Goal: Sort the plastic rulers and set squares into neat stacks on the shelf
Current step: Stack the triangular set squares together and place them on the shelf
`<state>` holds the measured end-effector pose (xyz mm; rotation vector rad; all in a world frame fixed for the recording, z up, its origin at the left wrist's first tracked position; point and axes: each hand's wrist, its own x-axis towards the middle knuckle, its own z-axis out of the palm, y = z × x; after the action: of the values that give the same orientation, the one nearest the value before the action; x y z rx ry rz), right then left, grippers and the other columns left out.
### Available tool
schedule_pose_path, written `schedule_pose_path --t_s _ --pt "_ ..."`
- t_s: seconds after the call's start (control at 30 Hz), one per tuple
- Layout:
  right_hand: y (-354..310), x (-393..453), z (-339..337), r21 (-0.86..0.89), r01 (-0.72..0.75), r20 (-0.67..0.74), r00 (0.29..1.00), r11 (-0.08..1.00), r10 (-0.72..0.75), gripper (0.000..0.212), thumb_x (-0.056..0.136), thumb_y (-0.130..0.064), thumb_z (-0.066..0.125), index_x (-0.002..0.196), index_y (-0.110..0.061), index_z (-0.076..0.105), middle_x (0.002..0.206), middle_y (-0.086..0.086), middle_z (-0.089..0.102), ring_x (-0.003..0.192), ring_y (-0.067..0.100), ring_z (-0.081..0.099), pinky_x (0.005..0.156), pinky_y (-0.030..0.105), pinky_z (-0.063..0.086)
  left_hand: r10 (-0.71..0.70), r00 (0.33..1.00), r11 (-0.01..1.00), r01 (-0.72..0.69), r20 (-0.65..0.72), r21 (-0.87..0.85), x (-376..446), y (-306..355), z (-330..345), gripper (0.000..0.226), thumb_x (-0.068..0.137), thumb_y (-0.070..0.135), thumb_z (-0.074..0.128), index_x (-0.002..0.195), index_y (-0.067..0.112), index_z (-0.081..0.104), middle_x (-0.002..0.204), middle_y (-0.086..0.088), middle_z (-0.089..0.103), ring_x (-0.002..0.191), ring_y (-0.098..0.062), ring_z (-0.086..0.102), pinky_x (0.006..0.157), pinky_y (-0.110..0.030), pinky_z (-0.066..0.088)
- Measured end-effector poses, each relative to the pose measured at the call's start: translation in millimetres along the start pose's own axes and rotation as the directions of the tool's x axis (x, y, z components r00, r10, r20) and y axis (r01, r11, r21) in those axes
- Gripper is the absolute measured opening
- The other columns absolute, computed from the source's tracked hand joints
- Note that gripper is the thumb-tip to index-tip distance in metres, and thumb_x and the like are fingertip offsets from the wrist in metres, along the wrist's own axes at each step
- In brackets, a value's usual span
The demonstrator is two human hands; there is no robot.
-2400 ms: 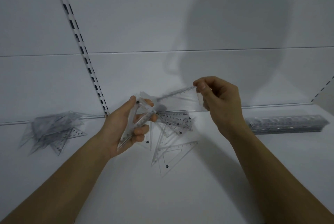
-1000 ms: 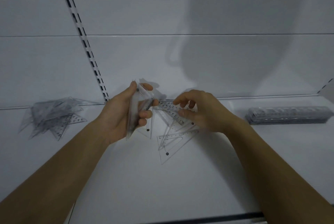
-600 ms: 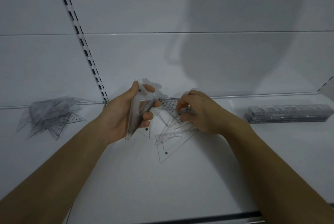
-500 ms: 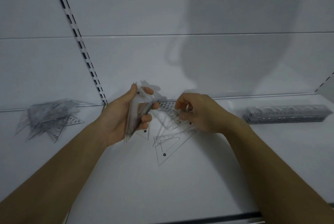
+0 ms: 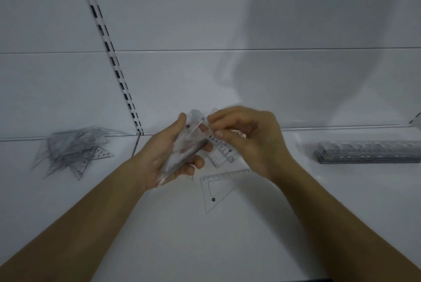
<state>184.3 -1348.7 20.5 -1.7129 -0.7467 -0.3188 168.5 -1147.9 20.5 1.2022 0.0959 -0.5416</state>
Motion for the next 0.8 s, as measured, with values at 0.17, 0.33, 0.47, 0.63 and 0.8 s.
schedule_pose_path --t_s 0.17,0.33,0.47,0.63,0.8 --pt "13 -4 8 -0.305 0.188 0.087 0.982 0.933 -0.17 0.015 0.086 -0.004 0.072 0.095 -0.012 0.081 0.106 0.0 0.075 0.099 0.01 0.069 0.09 0.027 0.055 -0.031 0.999 0.997 0.029 0.028 0.07 -2 1 4 0.057 0.092 0.065 0.041 0.104 0.022 0.077 0.095 -0.008 0.067 0.049 -0.014 0.055 0.037 -0.019 0.044" --pt "18 -6 6 -0.424 0.214 0.222 0.967 0.88 -0.128 0.044 0.081 0.007 0.068 0.115 -0.02 0.076 0.127 -0.001 0.066 0.119 0.019 0.058 0.101 0.031 0.048 0.055 0.998 0.993 -0.053 -0.013 0.104 2 -5 2 0.052 0.088 0.043 0.06 0.133 0.017 0.06 0.086 -0.005 0.069 0.048 -0.011 0.05 0.037 -0.018 0.039" --pt "6 -2 -3 -0.314 -0.019 0.099 0.994 0.949 0.052 0.059 0.081 0.012 0.057 0.123 -0.029 0.065 0.126 -0.012 0.064 0.116 0.004 0.057 0.094 0.022 0.051 0.116 0.993 0.993 -0.115 0.013 -0.034 3 -1 -1 0.036 0.092 0.031 0.057 0.127 0.023 0.061 0.089 -0.008 0.068 0.05 -0.01 0.045 0.036 -0.018 0.037" --pt "18 -1 -15 -0.615 -0.195 -0.017 0.972 0.764 0.234 0.031 0.091 -0.025 0.068 0.122 -0.026 0.065 0.119 -0.007 0.059 0.107 0.009 0.053 0.093 0.029 0.046 0.142 0.988 0.981 -0.133 0.058 -0.138 4 2 -8 0.031 0.096 0.021 0.052 0.124 0.027 0.063 0.119 -0.023 0.063 0.058 -0.015 0.049 0.04 -0.02 0.041" --pt "23 -3 -13 -0.773 -0.267 0.101 0.844 0.576 0.527 0.062 0.081 -0.055 0.073 0.133 -0.022 0.061 0.129 0.001 0.051 0.123 0.025 0.043 0.104 0.045 0.042 0.165 0.984 0.973 -0.151 0.065 -0.177 4 2 -9 0.013 0.094 0.021 0.054 0.106 0.022 0.06 0.112 -0.015 0.062 0.059 -0.012 0.046 0.038 -0.016 0.033"
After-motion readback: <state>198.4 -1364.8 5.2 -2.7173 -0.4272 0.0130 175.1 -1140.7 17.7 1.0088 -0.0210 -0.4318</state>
